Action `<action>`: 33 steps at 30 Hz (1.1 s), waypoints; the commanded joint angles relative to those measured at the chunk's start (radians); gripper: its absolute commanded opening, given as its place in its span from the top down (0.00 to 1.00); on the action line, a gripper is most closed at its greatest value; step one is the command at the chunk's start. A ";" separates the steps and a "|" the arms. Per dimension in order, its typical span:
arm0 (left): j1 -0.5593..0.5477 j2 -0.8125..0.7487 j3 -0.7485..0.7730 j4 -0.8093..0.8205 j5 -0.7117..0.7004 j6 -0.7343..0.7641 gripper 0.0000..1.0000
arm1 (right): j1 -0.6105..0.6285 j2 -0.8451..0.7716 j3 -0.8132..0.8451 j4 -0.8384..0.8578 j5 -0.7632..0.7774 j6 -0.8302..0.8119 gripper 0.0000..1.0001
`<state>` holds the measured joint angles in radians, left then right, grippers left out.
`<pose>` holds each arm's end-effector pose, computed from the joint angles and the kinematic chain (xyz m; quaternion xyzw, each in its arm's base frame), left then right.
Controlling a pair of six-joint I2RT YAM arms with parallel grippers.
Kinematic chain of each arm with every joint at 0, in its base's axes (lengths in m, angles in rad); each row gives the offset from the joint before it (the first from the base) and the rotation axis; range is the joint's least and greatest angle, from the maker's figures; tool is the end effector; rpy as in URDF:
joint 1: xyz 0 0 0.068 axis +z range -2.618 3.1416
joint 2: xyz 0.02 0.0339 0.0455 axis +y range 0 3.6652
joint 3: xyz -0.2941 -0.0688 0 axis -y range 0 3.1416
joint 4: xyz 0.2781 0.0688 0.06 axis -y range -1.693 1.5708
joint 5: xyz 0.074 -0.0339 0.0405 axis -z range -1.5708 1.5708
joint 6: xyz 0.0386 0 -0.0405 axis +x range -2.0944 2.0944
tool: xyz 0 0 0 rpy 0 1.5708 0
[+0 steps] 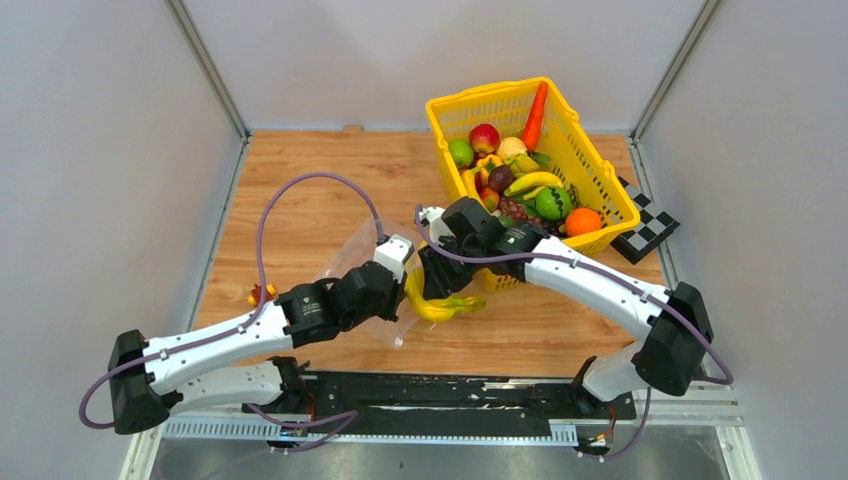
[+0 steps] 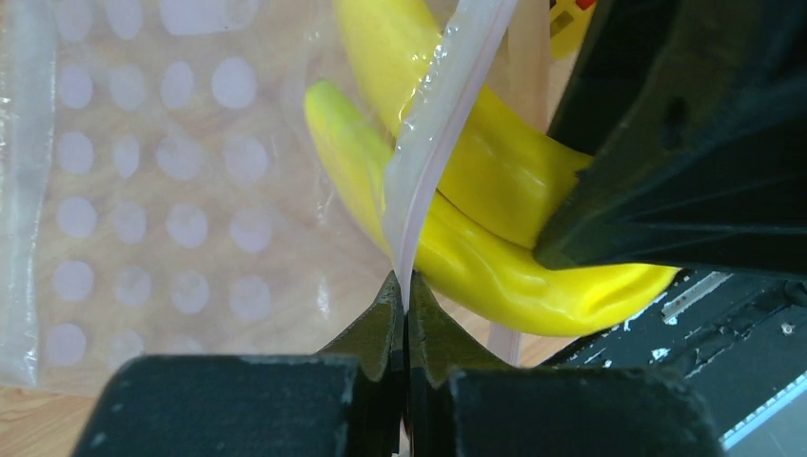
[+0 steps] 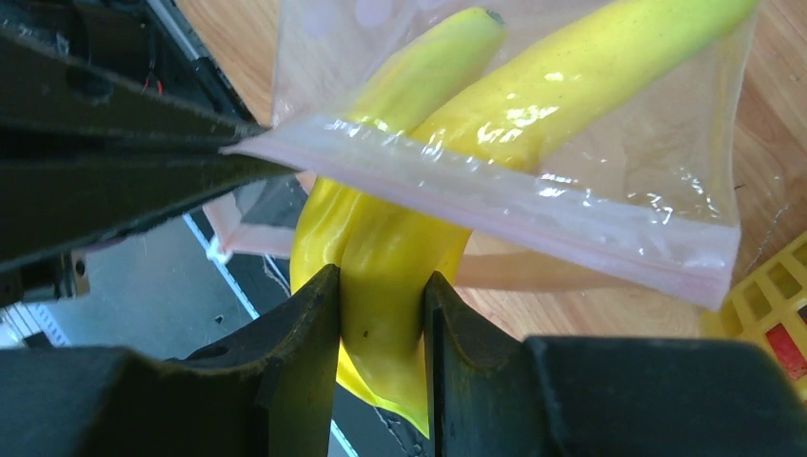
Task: Place the food in the zip-top bag and seal the zipper
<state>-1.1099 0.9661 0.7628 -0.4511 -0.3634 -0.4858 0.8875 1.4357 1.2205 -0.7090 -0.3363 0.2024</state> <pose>0.1122 -0.1951 0.2911 0.1947 0.8640 -0.1983 0.4198 0.1994 0.2651 0.3160 -0.3641 0.8626 0.2981 0.1856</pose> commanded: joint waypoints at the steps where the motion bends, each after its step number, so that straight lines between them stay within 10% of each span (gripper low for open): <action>1: -0.004 -0.002 0.030 0.100 0.103 -0.043 1.00 | 0.004 0.038 0.088 0.077 0.053 0.084 0.76; 12: -0.002 -0.057 0.023 0.107 0.005 -0.107 1.00 | 0.004 -0.052 0.028 0.225 -0.056 0.090 0.35; 33: -0.001 -0.141 -0.148 -0.046 -0.135 -0.203 1.00 | 0.057 -0.274 -0.415 0.439 -0.097 -0.167 0.25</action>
<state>-1.1107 0.8486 0.6212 -0.4732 -0.4587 -0.6651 0.9386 1.1641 0.8146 -0.4332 -0.3691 0.1905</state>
